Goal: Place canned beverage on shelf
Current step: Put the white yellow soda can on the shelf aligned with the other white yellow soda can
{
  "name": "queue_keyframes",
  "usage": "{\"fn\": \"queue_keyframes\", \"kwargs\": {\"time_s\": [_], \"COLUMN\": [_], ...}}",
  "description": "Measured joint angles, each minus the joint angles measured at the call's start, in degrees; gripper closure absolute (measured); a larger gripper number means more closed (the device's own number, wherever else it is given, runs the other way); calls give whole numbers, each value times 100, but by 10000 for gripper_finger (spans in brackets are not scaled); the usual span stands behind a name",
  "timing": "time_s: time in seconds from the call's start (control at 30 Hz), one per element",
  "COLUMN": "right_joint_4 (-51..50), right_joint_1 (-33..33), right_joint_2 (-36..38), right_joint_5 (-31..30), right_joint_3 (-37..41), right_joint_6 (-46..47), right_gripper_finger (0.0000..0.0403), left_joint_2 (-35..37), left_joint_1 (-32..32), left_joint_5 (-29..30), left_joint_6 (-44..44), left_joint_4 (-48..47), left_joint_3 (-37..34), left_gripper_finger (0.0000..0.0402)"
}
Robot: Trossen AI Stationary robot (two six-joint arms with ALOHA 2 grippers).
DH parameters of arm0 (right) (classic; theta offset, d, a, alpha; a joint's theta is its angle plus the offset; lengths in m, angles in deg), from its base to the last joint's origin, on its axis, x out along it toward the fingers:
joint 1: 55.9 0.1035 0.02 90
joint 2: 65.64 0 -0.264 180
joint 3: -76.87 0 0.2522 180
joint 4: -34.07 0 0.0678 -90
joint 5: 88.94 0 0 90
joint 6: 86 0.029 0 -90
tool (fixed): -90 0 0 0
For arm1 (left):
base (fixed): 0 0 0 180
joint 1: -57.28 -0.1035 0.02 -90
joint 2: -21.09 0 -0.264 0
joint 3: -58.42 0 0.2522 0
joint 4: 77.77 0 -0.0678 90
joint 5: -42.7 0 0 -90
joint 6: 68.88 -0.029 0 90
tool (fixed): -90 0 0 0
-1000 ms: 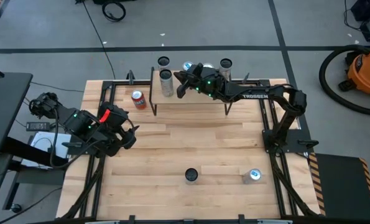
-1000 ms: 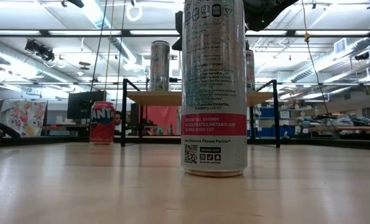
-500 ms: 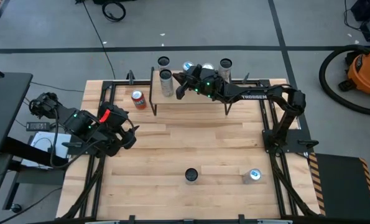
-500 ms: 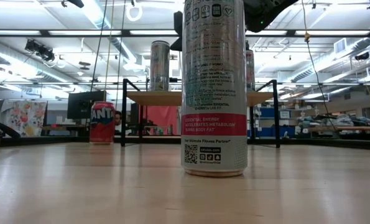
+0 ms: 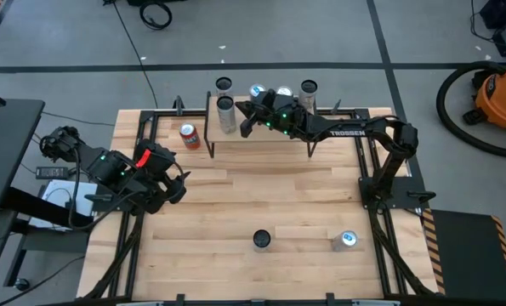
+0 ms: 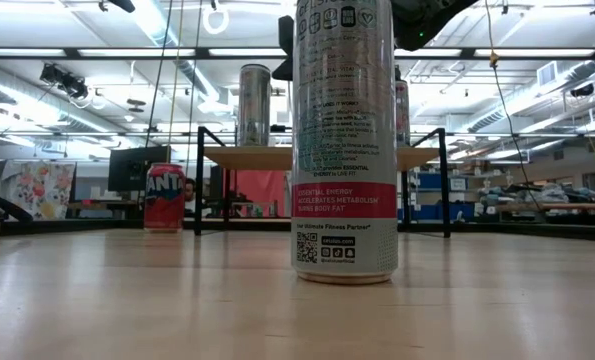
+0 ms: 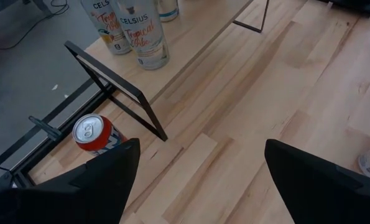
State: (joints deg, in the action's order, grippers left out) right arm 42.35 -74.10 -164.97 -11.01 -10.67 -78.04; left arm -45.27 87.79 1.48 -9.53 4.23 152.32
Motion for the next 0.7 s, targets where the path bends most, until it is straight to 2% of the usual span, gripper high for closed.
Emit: {"fn": "queue_keyframes", "kwargs": {"time_s": [0.43,0.7], "right_joint_4": [106,105], "right_joint_1": [-46,-21], "right_joint_2": [-228,-232], "right_joint_5": [129,-109], "right_joint_3": [-4,-7], "right_joint_6": [109,183], "right_gripper_finger": [398,398], "left_joint_2": [3,2], "left_joint_1": [1,0], "left_joint_5": [-78,-110], "left_joint_6": [-2,-32], "left_joint_4": [8,-3], "left_joint_3": [0,0], "left_gripper_finger": [44,44]}}
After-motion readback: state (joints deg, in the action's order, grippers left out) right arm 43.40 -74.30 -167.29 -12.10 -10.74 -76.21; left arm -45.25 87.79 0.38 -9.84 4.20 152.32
